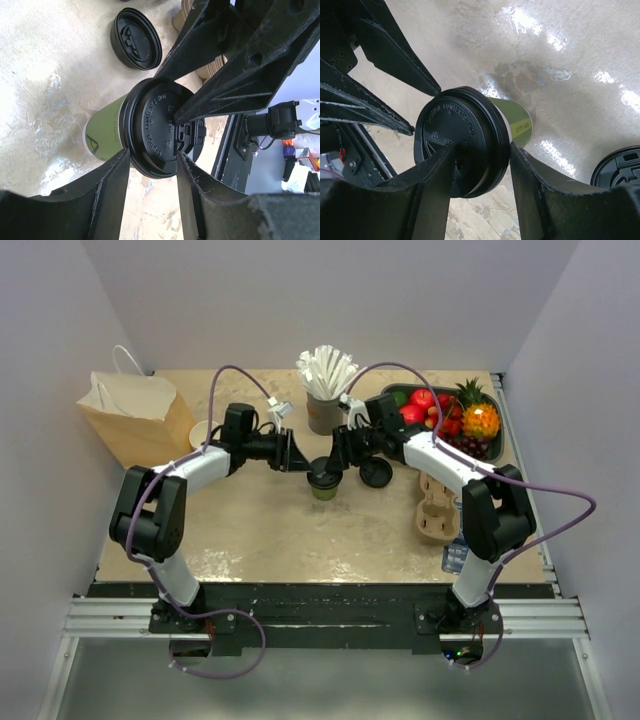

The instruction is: Pack the takeout coffee

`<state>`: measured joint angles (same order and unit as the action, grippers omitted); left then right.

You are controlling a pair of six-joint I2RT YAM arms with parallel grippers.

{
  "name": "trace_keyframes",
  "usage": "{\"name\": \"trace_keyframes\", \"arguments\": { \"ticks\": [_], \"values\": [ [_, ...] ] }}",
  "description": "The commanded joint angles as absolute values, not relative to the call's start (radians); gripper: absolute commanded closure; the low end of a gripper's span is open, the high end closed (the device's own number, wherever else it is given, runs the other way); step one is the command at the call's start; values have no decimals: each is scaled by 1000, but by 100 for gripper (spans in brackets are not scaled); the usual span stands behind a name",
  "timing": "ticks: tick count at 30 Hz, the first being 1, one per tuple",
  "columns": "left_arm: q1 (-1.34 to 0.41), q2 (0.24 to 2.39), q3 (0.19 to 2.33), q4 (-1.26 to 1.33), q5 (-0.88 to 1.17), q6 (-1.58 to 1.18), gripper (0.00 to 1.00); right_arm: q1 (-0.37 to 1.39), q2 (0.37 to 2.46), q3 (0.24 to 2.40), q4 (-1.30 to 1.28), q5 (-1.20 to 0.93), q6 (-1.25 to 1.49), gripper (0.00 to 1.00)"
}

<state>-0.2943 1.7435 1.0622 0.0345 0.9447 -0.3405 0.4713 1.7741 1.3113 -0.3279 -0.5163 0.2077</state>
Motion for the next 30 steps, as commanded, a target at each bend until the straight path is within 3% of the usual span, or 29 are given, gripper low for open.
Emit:
{"name": "trace_keyframes", "arguments": {
  "ticks": [1, 8, 17, 25, 30],
  "values": [
    [-308, 1766, 1101, 73, 953, -379, 54, 472, 1782, 1290, -289, -560, 244, 50],
    [-310, 1789, 1111, 86, 953, -397, 55, 462, 1784, 1249, -245, -627, 299, 56],
    [-310, 1792, 1115, 23, 927, -344, 55, 453, 1790, 1193, -175, -699, 376, 56],
    [-310, 1789, 1108, -41, 900, -290, 56, 443, 1776, 1166, -190, -650, 370, 41],
    [-311, 1804, 1104, -52, 882, -281, 56, 436, 1773, 1112, -120, -730, 385, 44]
  ]
}}
